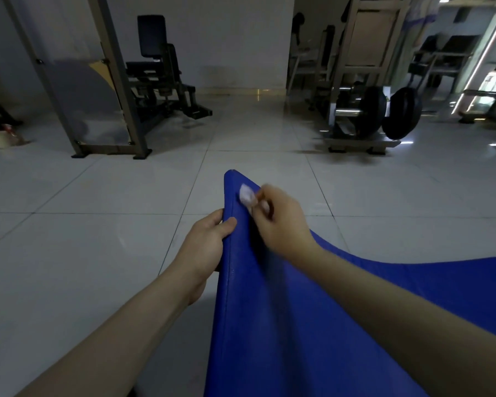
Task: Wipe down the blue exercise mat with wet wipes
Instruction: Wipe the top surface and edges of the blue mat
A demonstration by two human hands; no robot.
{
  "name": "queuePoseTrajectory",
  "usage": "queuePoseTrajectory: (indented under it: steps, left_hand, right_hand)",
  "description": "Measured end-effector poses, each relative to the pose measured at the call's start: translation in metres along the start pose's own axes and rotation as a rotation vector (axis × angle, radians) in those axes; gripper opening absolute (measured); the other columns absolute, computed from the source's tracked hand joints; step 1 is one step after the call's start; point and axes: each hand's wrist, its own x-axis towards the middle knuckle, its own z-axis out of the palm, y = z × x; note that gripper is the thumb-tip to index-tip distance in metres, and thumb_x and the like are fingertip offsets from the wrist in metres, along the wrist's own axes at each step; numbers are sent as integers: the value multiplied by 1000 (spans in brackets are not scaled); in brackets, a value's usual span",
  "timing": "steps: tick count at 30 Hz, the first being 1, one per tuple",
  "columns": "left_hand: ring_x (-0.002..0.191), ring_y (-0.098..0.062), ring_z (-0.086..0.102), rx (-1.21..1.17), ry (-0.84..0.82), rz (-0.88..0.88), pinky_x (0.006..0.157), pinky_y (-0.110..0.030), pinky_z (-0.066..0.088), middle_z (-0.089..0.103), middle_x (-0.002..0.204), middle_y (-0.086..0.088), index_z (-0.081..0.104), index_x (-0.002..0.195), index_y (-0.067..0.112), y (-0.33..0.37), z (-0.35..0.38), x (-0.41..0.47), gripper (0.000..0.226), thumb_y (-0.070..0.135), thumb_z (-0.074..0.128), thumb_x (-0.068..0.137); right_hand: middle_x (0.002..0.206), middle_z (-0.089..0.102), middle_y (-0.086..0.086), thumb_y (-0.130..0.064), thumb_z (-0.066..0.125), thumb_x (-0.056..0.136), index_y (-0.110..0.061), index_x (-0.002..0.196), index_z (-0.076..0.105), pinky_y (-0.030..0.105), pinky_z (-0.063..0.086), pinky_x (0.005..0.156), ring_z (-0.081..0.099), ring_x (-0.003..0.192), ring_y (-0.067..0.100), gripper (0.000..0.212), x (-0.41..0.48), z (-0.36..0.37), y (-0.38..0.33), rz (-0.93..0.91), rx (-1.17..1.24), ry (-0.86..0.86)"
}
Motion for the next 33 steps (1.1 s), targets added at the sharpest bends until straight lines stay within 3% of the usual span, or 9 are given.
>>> queuePoseTrajectory:
  steps: [6,10,13,15,17,20,23,30,33]
  left_hand:
    - [82,-6,73,3,-16,9,59,-22,54,76,96,12,67,115,32,1,0,4,25,27,44,108]
    - [80,-8,74,-44,40,-26,57,-22,53,77,96,9,69,112,28,4,0,8,24,28,45,108]
    - [84,-12,74,-67,60,-47,64,-27,54,77,101,5,69,112,25,7,-1,7,24,28,46,107]
    - [87,-15,74,-68,65,-45,67,-29,54,77,103,3,69,112,24,9,-1,5,23,28,46,108]
    - [88,-17,72,-52,50,-45,67,-30,52,75,102,2,67,108,26,13,3,3,23,29,44,108]
    - [88,-17,69,-13,-6,-29,67,-30,49,73,100,3,66,111,25,17,5,-3,25,28,40,109]
    - [92,-17,70,-12,-56,-15,69,-29,51,75,103,3,65,120,27,18,5,-5,27,29,41,108]
    - [91,-17,71,13,-130,4,66,-26,52,74,104,2,64,123,28,21,1,-1,31,18,44,102]
    - [88,-16,71,18,-135,-6,64,-25,53,74,105,2,60,131,28,21,1,0,33,18,44,103]
  right_hand:
    - [71,56,0,-17,52,100,-12,87,55,33,42,62,55,69,22,14,64,8,56,334,-92,47]
    - [65,45,-3,-48,44,105,-17,78,43,33,38,57,42,59,12,41,-14,10,35,322,27,-9]
    - [63,45,2,-52,46,103,-12,78,46,36,39,54,41,57,14,47,-82,-3,-2,244,152,-104]
    - [66,55,10,-42,52,103,-9,78,49,44,44,54,49,60,28,42,-99,-15,-22,211,221,-235]
    - [70,65,9,-22,59,99,-6,81,56,42,51,58,61,65,29,25,-90,-27,-36,190,267,-284]
    - [73,70,4,-3,61,95,-8,90,63,26,50,55,64,62,16,7,-47,-37,-48,250,395,-133]
    - [74,68,7,-5,61,96,-9,104,63,26,49,53,60,61,16,10,-13,-34,-50,342,465,-100]
    - [78,68,-5,-29,55,102,-16,96,64,29,52,64,64,71,11,17,34,-14,-40,148,-4,96]
    - [96,56,0,-17,53,99,-16,101,67,33,48,63,57,74,20,14,42,-13,-41,-33,-416,97]
